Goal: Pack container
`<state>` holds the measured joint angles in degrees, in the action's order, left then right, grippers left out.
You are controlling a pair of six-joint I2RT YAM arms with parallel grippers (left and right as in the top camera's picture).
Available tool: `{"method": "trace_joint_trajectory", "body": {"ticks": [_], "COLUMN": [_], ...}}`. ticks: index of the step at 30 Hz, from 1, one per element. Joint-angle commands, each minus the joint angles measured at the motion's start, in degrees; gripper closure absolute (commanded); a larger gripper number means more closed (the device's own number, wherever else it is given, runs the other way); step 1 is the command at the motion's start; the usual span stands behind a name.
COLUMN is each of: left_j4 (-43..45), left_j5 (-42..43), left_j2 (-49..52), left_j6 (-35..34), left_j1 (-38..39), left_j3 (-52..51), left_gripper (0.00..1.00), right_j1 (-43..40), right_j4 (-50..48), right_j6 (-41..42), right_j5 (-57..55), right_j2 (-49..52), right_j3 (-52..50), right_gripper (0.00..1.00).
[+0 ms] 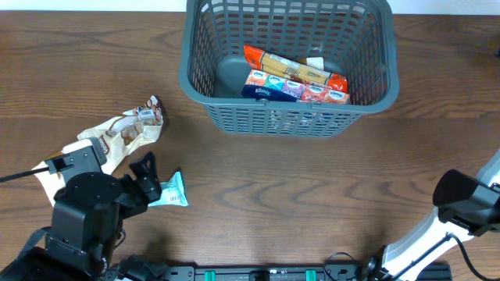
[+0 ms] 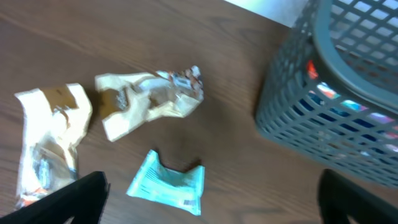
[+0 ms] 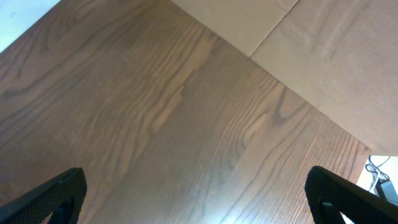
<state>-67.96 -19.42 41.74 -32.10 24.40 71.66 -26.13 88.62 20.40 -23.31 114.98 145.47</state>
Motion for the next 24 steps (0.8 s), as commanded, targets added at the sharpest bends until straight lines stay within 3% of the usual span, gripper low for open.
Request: {"method": "trace_joint_trajectory", "body": {"ticks": [1,2,3,4,6,7,8,9,11,14,17,24], "left_j4": [0.57,0.70,1.05,1.60,3.98,6.05,7.96,9.97,12.39,15.17,19.69,33.27], "left_j5": [-8.28,-10.36,-13.11,-16.39,-21.22,-22.01,-22.03,-22.05,-22.43,-26.08,-31.10,-31.41], "left_j2": [0.11,0.11,0.13,0.11,0.11,0.11,0.11,0.11,0.17,0.87,3.30,16.11], "left_j6": [2.03,2.03,2.01,1.99,0.90,0.96,0.96,0.98,1.09,2.21,7.06,25.14], "left_j1": [-0.35,-0.35,-0.35,-0.35,-0.35,-0.35,-0.35,-0.35,-0.35,-0.35,-0.37,-7.10], "left_j3": [0.35,0.35,0.35,0.35,0.35,0.35,0.35,0.35,0.35,0.35,0.35,0.35], "left_gripper": [0.32,0.45,0.68,0.80,0.81,0.65,0.39,0.33,0.33,0.11,0.02,0.01], "right_j1": [-0.09,-0.09,-0.09,-0.09,-0.09,-0.09,-0.09,-0.09,-0.09,-0.09,-0.09,-0.09], "right_j4": [-0.11,-0.11,-0.11,-0.11,-0.11,-0.11,-0.11,-0.11,-0.11,-0.11,-0.11,-0.11], "right_j6": [0.79,0.79,0.79,0.79,0.79,0.79,0.79,0.79,0.79,0.79,0.79,0.79], "right_j5": [-0.17,-0.20,-0.17,-0.20,-0.17,-0.17,-0.17,-0.20,-0.17,-0.17,-0.20,-0.20], "right_j2": [0.55,0.55,0.55,0.55,0.55,0.55,0.55,0.55,0.55,0.55,0.55,0.55], "right_j3": [-0.26,-0.26,-0.26,-0.26,-0.26,-0.26,-0.26,-0.26,-0.26,-0.26,-0.26,-0.26], "right_gripper": [0.01,0.01,0.01,0.01,0.01,0.01,0.01,0.01,0.01,0.01,0.01,0.01]}}
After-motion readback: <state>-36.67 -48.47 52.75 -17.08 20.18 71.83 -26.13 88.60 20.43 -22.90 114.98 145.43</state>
